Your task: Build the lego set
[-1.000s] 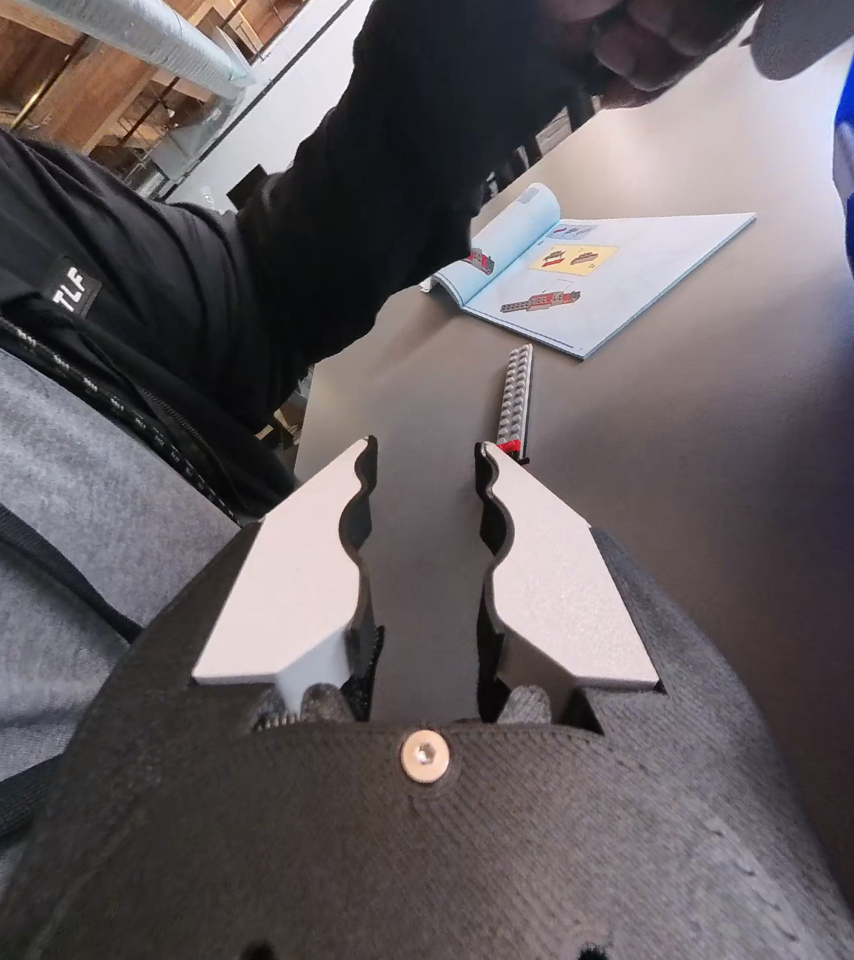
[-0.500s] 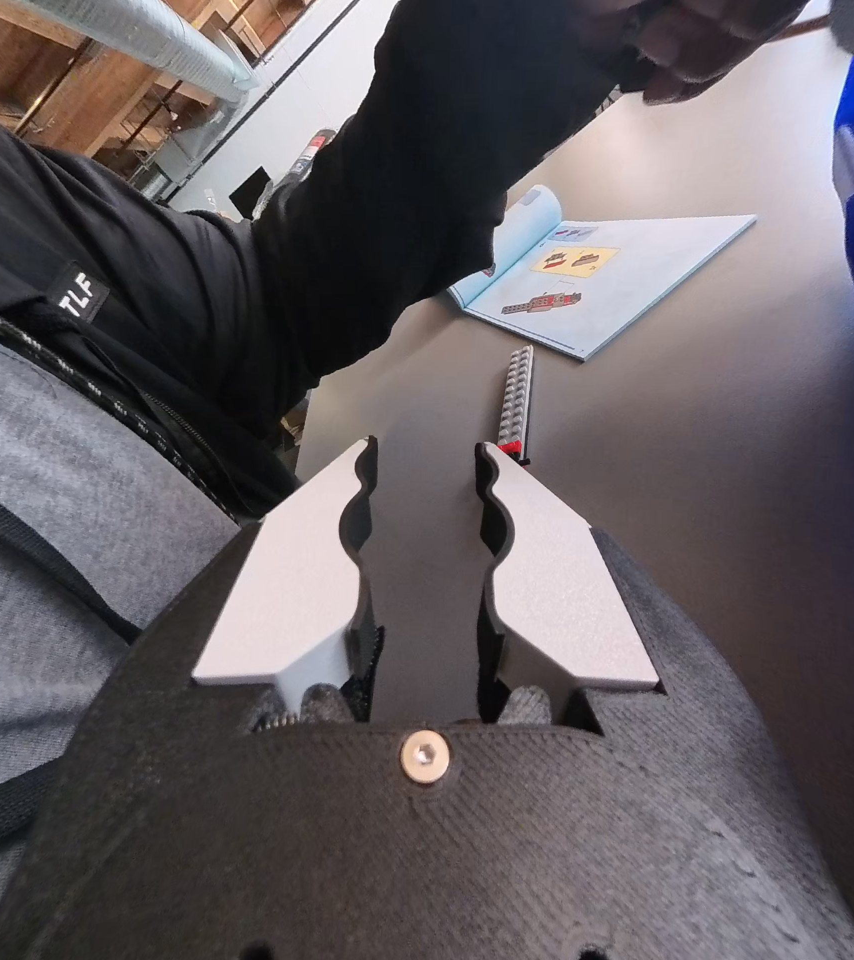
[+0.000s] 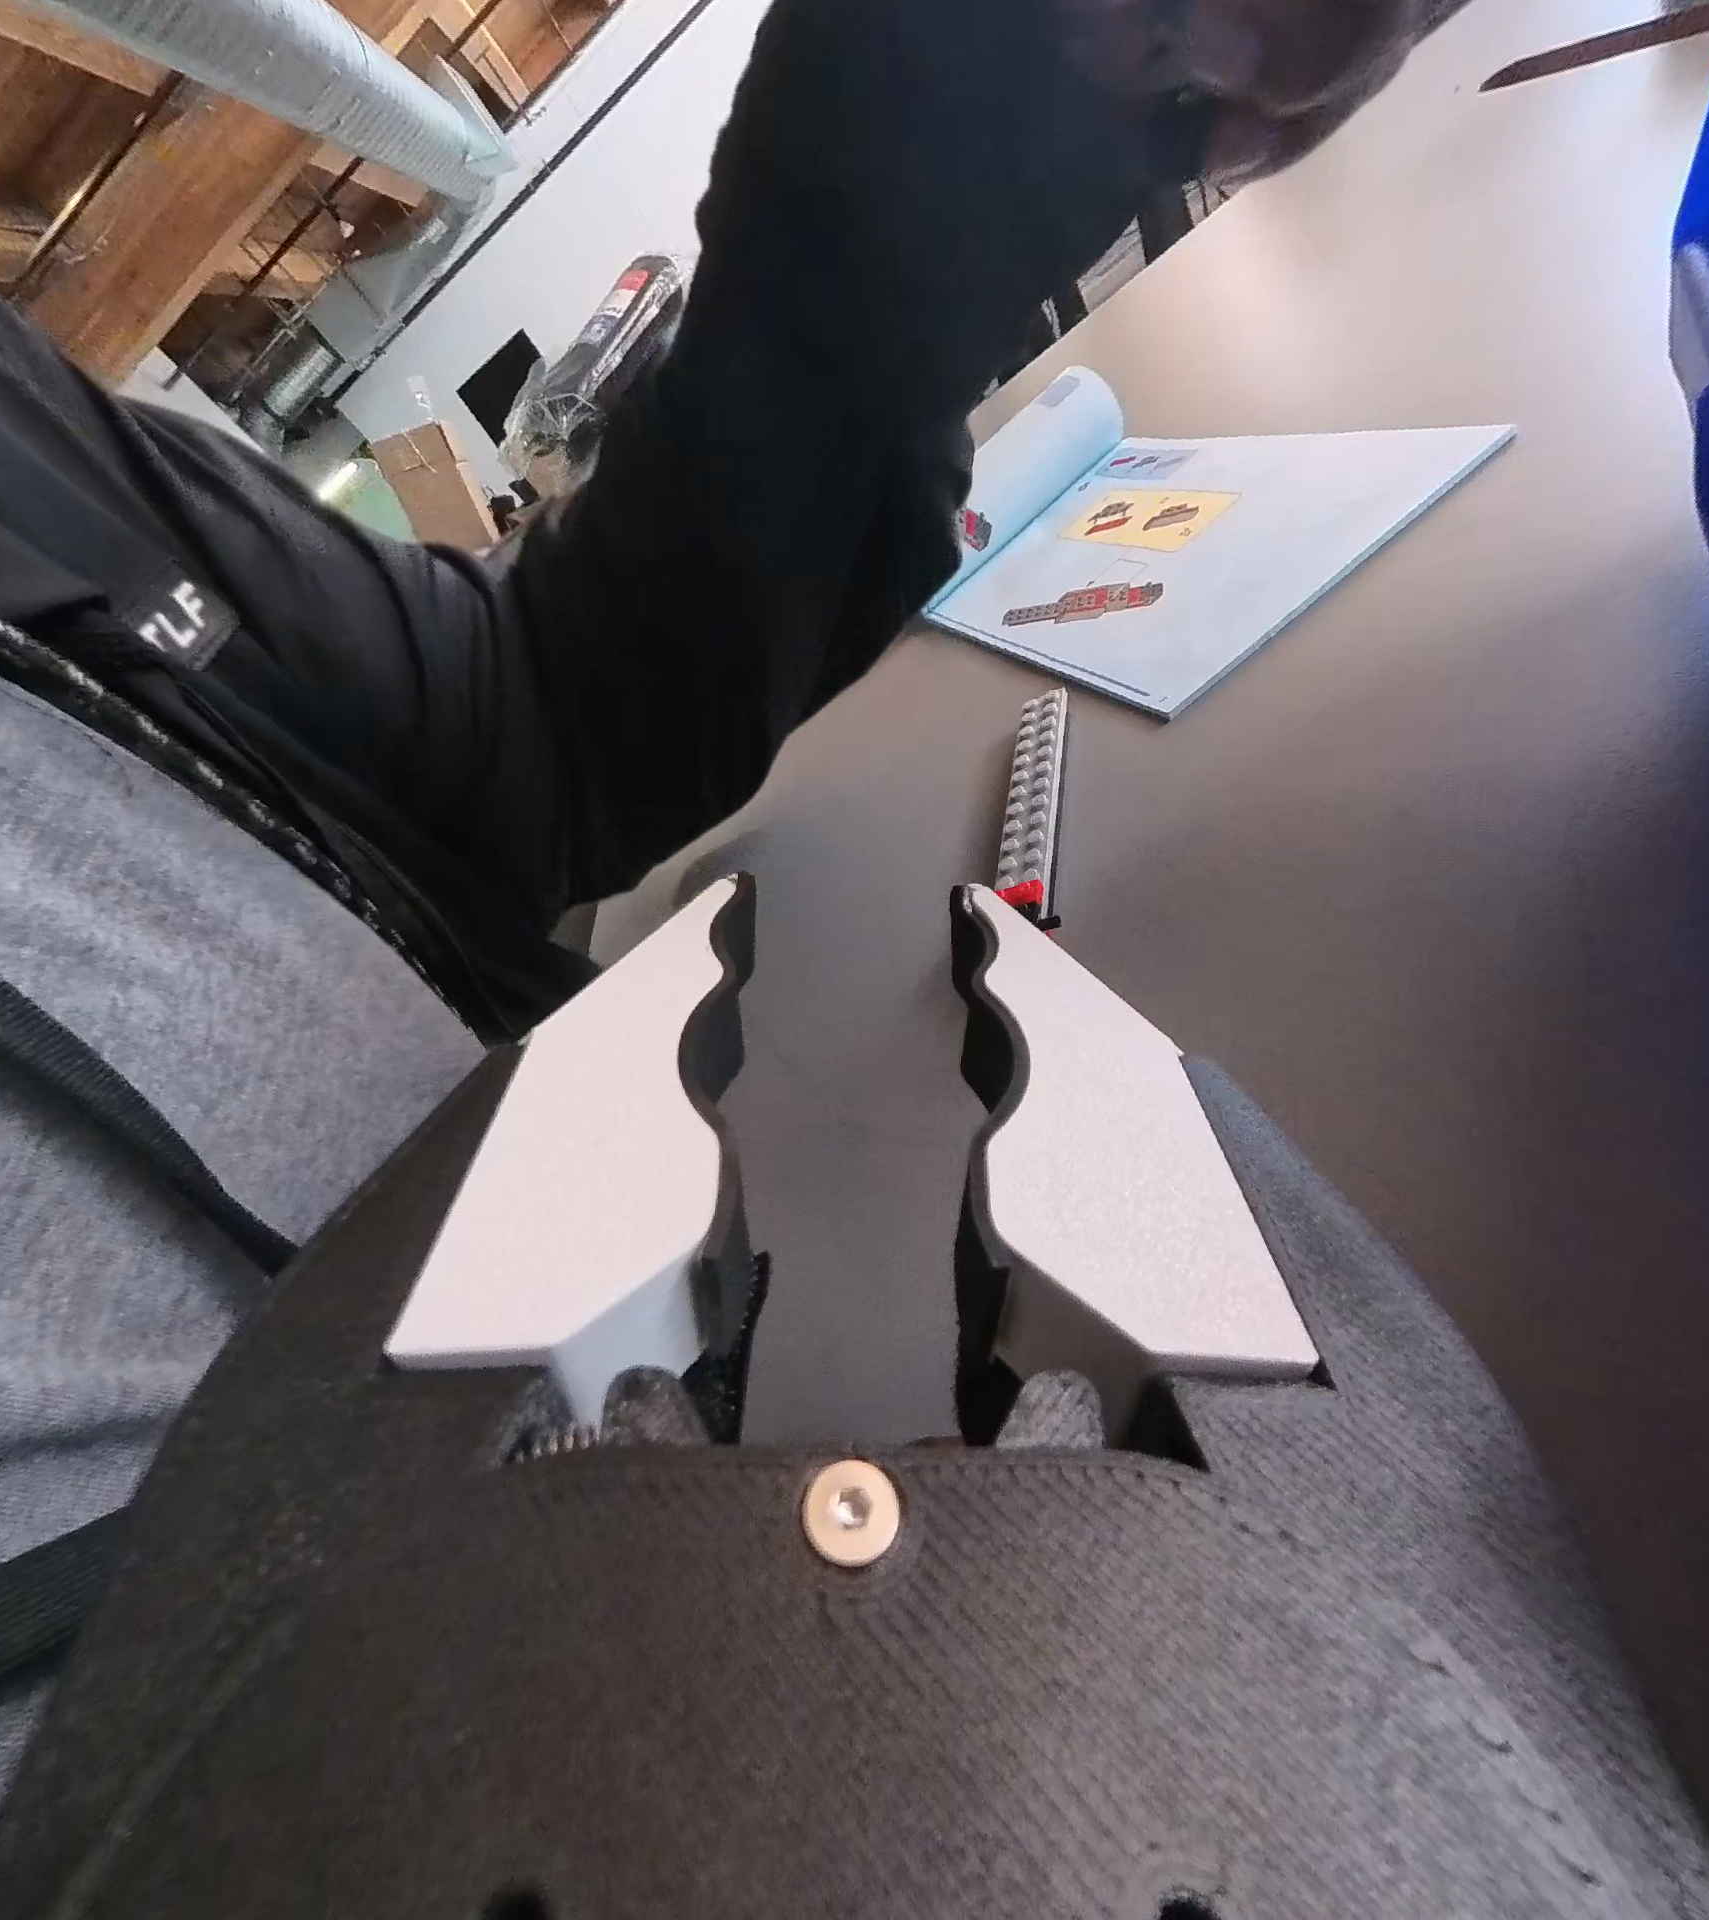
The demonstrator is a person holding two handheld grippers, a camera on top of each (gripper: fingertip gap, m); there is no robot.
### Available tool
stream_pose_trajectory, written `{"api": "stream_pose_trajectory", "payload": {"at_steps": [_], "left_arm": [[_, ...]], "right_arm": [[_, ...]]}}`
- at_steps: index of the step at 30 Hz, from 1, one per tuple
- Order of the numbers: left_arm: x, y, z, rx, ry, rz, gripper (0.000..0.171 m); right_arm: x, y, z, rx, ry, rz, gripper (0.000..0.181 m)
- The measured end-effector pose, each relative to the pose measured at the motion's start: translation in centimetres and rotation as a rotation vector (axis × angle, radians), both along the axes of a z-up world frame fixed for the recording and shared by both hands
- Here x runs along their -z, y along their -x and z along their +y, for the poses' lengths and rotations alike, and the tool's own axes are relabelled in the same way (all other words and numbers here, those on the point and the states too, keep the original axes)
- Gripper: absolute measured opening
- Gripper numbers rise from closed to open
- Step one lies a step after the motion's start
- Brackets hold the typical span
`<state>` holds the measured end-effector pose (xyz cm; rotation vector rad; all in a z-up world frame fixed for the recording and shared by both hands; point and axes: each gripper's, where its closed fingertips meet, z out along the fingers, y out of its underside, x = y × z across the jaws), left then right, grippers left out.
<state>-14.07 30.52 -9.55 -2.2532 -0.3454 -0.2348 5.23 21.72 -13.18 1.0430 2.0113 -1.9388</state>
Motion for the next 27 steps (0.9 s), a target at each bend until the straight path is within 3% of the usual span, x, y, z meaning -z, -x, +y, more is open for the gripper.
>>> {"api": "stream_pose_trajectory", "payload": {"at_steps": [4,11,27], "left_arm": [[-1.1,0.6,-0.2,-0.052,-0.090,-0.013,0.032],[-1.3,0.9,-0.6,-0.063,-0.094,-0.009,0.033],[0.3,-0.1,0.1,-0.016,-0.046,-0.022,0.035]], "right_arm": [[0.0,0.0,0.0,-0.001,0.001,-0.001,0.040],[0.0,-0.1,0.0,-0.003,0.004,0.001,0.040],[0.0,-0.1,0.1,-0.004,0.006,-0.003,0.040]]}}
